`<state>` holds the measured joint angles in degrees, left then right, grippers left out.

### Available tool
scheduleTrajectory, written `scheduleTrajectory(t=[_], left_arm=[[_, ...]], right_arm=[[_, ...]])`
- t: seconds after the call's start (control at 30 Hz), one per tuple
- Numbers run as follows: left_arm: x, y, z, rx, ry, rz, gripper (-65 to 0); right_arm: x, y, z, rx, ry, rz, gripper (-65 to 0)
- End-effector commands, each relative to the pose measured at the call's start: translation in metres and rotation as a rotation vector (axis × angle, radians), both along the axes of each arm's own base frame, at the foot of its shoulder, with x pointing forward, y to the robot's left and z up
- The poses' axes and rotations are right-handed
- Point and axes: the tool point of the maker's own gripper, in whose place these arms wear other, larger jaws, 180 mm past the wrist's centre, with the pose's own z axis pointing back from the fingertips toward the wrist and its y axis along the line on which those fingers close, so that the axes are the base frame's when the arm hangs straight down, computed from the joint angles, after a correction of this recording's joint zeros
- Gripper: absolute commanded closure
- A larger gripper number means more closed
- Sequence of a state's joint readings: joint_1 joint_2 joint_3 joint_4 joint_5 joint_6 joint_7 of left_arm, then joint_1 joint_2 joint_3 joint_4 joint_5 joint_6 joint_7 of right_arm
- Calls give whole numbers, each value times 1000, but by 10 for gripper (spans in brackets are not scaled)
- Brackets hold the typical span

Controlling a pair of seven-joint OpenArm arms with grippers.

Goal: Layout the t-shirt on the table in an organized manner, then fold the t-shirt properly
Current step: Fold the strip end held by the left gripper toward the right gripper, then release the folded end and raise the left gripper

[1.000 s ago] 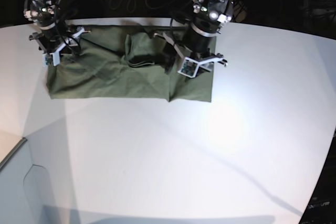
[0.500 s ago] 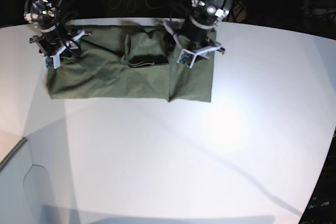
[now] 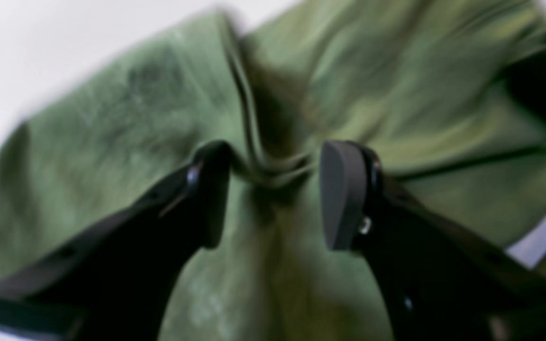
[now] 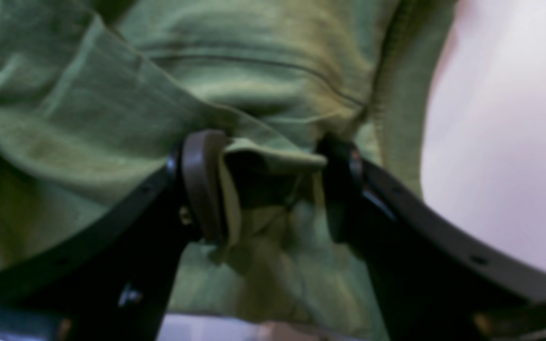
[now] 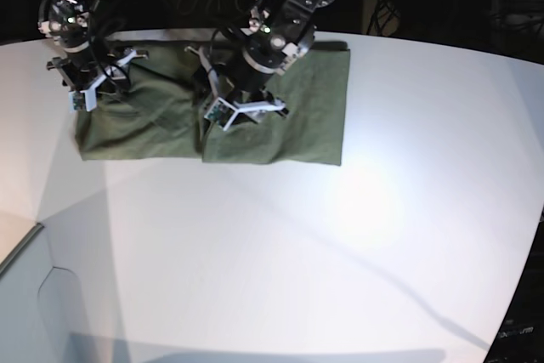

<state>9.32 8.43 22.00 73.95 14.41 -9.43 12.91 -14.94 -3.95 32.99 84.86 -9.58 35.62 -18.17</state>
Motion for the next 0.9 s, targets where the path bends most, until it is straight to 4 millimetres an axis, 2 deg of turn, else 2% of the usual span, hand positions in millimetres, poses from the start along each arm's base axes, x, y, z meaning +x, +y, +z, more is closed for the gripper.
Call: scheduleTrajectory(t=[0.0,0.13,0.23,0.3,0.37,0.57,0.63,0.73,0.87], left_arm=[[18,-9,27,-45,-80,-3,-300],[28,-12,44,-61,-126,-4,-300],[33,-4,63,-71,-172,10,-300],[26,15,65,-45,-194,14,-300],[26,40,68,-18,-216,40,-301],[27,141,62,77,-210,260,-302],[27,171,59,107,-202,337,-302],[28,203,56,143,-196,410,-302],[27,230,54,172,-190,475,-302]], right_arm=[[8,-1,10,0,-47,11,-317],[15,-2,14,2,-65,3,-321],[14,-9,16,-7,-70,-20,-371],[20,-18,21,-15,-88,-45,-420],[22,-28,23,-21,-95,-73,-440],[30,-42,32,-38,-122,-99,-440],[34,-40,26,-18,-115,-103,-440],[34,-45,12,1,-81,-109,-440],[27,-44,-3,24,-41,-113,-440]])
